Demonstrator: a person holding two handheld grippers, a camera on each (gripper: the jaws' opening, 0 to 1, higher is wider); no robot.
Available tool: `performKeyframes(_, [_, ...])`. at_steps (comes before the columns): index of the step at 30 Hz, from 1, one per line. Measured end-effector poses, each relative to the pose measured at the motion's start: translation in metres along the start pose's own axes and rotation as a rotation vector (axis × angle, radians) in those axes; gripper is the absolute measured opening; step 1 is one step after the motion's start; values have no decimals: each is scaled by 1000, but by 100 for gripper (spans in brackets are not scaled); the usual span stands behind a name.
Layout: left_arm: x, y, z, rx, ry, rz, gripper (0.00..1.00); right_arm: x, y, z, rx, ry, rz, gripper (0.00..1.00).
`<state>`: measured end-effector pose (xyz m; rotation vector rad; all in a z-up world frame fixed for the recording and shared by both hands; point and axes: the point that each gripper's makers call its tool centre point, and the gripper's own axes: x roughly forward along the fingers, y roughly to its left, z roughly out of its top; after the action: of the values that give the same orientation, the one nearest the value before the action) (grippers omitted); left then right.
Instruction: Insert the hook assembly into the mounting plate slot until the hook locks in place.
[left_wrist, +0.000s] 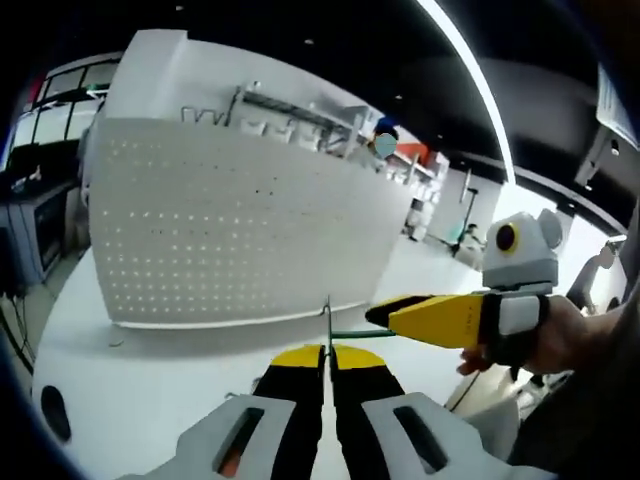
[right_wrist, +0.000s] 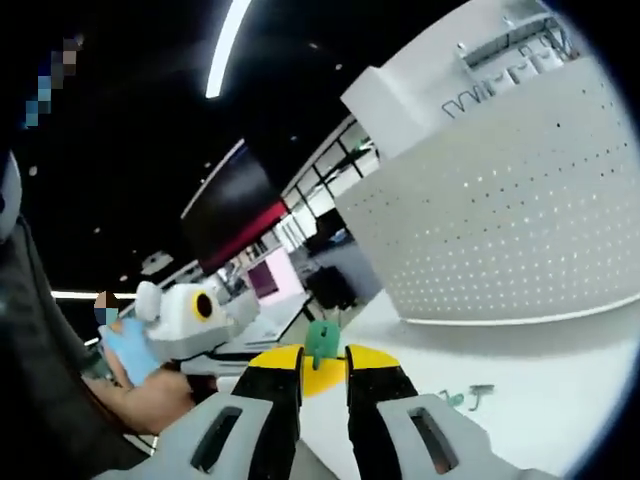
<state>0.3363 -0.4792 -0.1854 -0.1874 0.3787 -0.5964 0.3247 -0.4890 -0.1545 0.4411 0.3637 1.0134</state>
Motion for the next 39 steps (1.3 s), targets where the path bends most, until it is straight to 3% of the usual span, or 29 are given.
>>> performKeyframes(8, [1,-10,15,141,-38,19,1,4,7,6,121,-43,20,10])
performKeyframes(14, [0,-14,21,170,-57,29,1,4,7,11,126,-72,9,2])
performKeyframes(21, [-2,-14,27,209,-71,59,1,4,8,16,128,-93,5,1])
performKeyframes(23, [-3,-13,28,180,-84,66,1,5,9,17,125,-99,3,1])
performKeyframes(27, [-3,-13,28,182,-86,66,1,6,12,19,38,-92,-12,1])
performKeyframes(31, [-1,-13,23,225,-63,59,2,7,9,15,39,-58,-13,0])
performKeyframes(36, [2,-13,11,295,-14,50,4,8,7,6,-26,-17,-34,0])
performKeyframes(39, [1,-15,10,315,-27,24,6,7,6,5,-29,-19,-40,0])
